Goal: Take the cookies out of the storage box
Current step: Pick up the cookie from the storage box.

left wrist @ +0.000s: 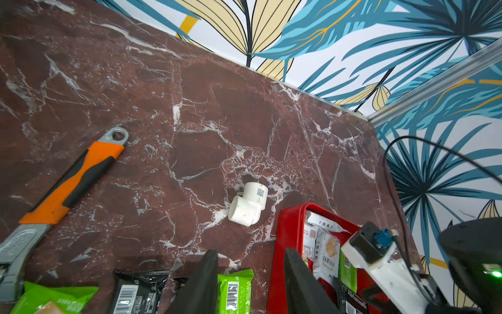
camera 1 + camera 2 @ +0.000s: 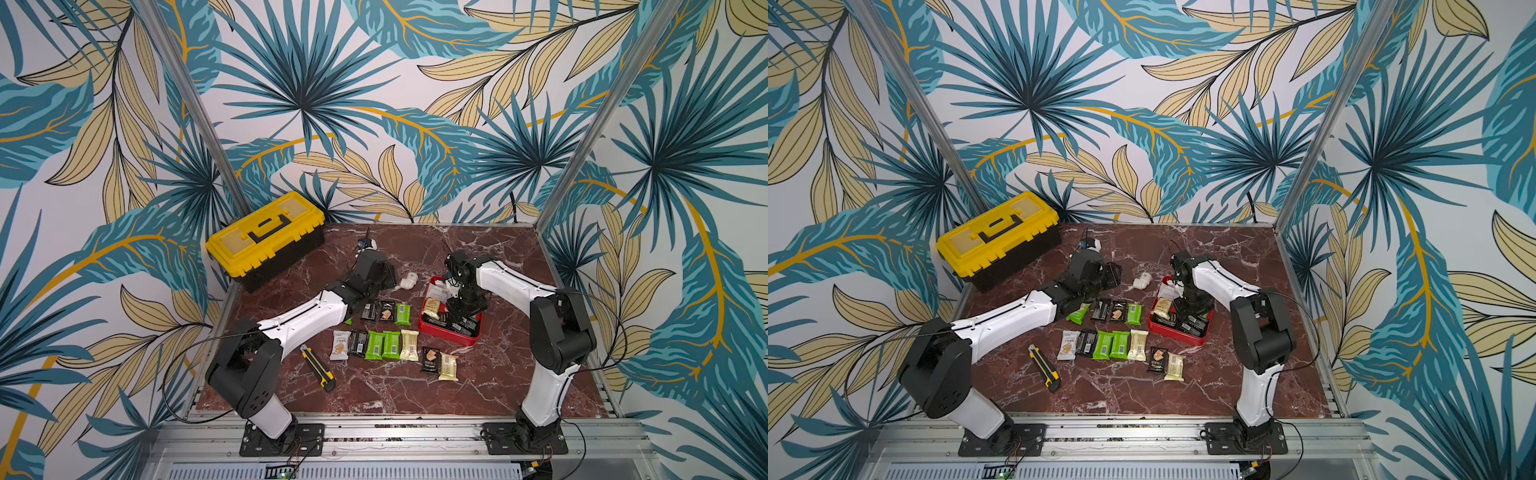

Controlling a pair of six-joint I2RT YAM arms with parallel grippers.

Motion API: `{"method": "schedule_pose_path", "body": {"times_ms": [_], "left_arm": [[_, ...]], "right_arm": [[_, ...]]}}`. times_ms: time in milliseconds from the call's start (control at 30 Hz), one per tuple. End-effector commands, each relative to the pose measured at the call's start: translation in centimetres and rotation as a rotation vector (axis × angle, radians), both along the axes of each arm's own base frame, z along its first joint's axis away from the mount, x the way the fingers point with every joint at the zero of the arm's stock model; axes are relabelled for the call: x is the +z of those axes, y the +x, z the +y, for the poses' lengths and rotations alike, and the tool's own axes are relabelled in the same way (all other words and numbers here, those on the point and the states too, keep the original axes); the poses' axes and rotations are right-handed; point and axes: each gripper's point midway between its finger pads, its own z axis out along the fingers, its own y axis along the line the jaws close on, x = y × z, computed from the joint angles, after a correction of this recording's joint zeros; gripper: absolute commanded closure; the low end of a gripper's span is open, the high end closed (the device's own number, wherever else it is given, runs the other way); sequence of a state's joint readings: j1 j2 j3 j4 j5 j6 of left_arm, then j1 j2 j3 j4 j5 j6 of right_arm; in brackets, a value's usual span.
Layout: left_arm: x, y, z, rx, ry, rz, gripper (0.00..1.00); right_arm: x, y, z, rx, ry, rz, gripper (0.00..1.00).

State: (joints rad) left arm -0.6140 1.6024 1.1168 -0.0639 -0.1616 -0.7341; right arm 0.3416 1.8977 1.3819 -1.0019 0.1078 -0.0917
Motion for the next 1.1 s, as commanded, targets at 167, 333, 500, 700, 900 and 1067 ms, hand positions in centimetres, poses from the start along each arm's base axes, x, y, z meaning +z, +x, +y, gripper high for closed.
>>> {"method": "schedule_pose_path", "body": {"times_ms": [167,333,500,700,900,1067], "left_arm": [[-0.7,-0.2,0.9,0.028,0.004,0.004,0.55],[-0.7,-0.3,0.9,0.026,0.005,0.008,0.56],[-0.7,-0.4,1.0,0.030,0.008,0.009,0.56],[-0.5,-0.4,1.1,0.030,0.013,0.007,0.56],[-0.6,-0.3,1.1,0.032,0.015,0.007,0.56],[-0.7,-0.4,1.2,0.033,0.020,0.009,0.56]], "right_arm": [[-1.2,-0.1,-0.6,0.000,-0.020,0.060,0.37],[-1.6,0.3,-0.4,-0.002,-0.018,0.065,0.39],[-1.7,0.8,-0.3,-0.004,-0.017,0.058,0.40],[0.2,1.5,0.4,-0.010,0.033,-0.012,0.38],[0.4,1.5,0.3,-0.002,0.041,-0.018,0.36],[0.2,1.6,0.0,-0.010,0.035,-0.016,0.35]]}}
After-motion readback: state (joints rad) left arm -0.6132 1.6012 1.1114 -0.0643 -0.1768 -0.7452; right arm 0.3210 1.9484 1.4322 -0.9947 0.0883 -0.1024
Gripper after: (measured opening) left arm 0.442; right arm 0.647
